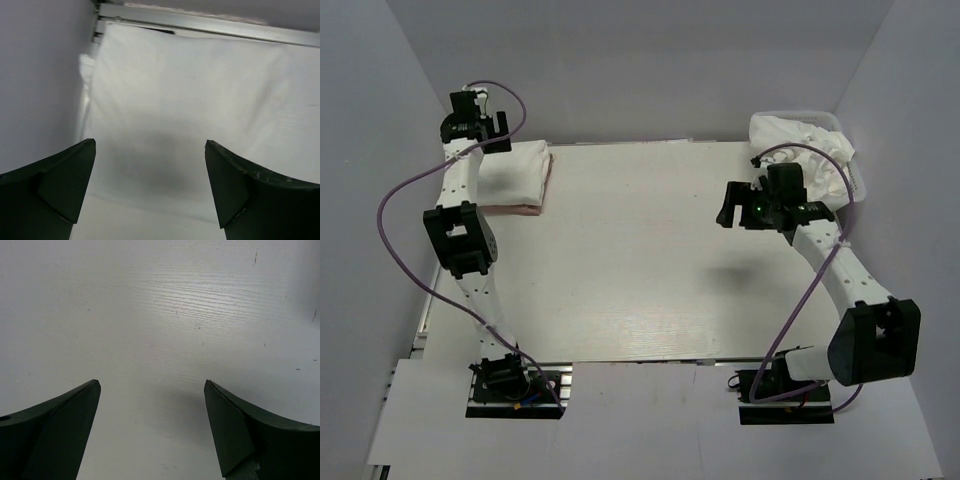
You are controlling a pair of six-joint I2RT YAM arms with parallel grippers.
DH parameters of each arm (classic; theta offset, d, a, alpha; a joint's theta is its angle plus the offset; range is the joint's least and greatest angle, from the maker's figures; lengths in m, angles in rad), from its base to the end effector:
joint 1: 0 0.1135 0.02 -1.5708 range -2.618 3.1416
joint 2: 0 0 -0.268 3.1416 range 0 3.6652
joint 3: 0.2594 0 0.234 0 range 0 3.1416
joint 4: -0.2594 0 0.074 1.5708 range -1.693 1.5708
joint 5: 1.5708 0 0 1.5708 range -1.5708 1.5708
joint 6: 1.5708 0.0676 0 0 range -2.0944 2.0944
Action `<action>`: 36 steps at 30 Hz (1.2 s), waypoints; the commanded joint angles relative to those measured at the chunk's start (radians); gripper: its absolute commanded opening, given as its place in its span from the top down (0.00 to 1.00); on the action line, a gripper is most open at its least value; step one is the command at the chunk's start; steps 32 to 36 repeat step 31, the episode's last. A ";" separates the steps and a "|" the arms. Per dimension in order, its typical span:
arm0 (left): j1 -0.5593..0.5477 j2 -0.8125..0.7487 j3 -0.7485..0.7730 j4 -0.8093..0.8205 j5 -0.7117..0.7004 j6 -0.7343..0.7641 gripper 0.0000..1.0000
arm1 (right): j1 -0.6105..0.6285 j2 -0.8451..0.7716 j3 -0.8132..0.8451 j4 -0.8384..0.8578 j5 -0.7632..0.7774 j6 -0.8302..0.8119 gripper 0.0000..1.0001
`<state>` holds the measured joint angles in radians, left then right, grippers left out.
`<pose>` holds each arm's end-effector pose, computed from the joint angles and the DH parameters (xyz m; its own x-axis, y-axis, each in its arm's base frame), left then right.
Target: Fold and stack the t-shirts
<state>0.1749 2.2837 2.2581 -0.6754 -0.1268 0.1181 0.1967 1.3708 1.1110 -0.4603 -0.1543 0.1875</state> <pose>0.5211 0.1008 0.2795 -0.6623 0.0017 -0.7493 -0.1911 0.9666 0.1710 0.2987 0.0701 0.2832 -0.6925 0.0498 -0.7197 -0.1805 0.9539 0.2397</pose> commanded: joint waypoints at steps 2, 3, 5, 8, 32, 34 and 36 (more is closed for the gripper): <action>-0.020 -0.304 -0.205 -0.005 0.316 -0.282 0.00 | 0.000 -0.105 -0.052 0.049 0.036 0.036 0.10; -0.058 -0.437 -0.417 0.058 0.317 -0.311 0.00 | -0.002 -0.140 -0.097 0.064 0.039 0.050 0.10; -0.122 -0.570 -0.610 0.210 0.258 -0.380 0.00 | -0.002 -0.171 -0.125 0.069 0.039 0.066 0.10; -0.251 -0.777 -0.874 0.264 0.217 -0.521 0.00 | -0.002 -0.249 -0.210 0.098 0.045 0.090 0.10; -0.548 -1.326 -1.444 0.154 0.035 -0.659 0.00 | 0.000 -0.352 -0.364 0.299 -0.082 0.099 0.10; -0.548 -1.326 -1.444 0.154 0.035 -0.659 0.00 | 0.000 -0.352 -0.364 0.299 -0.082 0.099 0.10; -0.548 -1.326 -1.444 0.154 0.035 -0.659 0.00 | 0.000 -0.352 -0.364 0.299 -0.082 0.099 0.10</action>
